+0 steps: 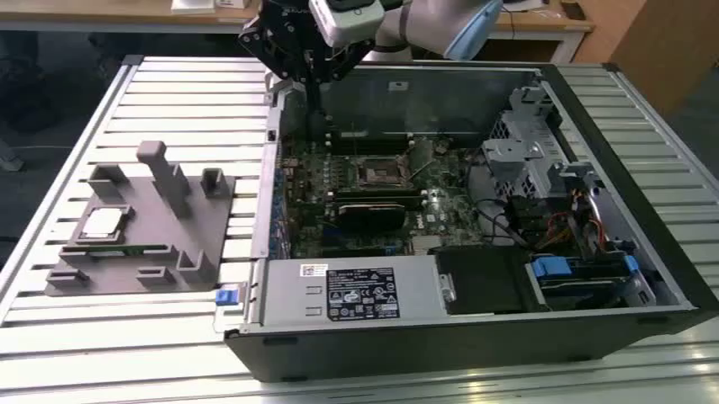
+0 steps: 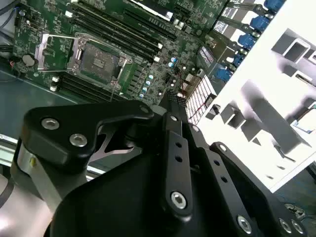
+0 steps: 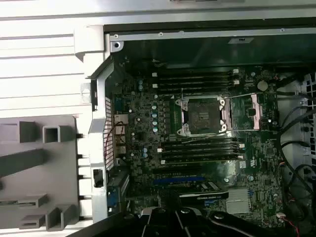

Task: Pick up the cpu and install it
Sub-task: 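Reach for the cpu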

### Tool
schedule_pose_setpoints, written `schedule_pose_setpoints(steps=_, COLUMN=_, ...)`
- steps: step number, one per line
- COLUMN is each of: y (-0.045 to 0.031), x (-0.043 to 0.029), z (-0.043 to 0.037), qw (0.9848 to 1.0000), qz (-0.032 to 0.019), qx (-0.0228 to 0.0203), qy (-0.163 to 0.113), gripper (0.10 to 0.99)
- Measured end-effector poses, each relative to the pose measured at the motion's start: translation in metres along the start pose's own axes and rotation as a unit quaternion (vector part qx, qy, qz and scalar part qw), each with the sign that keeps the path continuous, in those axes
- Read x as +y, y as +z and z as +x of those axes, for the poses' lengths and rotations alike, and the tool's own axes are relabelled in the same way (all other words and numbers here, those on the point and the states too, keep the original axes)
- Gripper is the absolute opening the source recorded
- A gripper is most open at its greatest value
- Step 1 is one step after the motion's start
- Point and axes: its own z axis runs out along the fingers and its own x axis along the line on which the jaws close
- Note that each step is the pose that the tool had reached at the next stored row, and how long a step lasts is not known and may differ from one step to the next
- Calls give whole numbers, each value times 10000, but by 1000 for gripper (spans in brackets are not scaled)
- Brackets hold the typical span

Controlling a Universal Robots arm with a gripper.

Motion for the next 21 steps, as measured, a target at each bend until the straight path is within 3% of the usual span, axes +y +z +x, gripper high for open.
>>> schedule_pose_setpoints(steps=1, y=6, x=-6, z=70, qw=10000, qz=0, qx=0, qy=0, gripper=106)
schedule_pose_setpoints(steps=21, y=12, x=-13, z=170, qw=10000, qz=0, qx=0, qy=0, gripper=106)
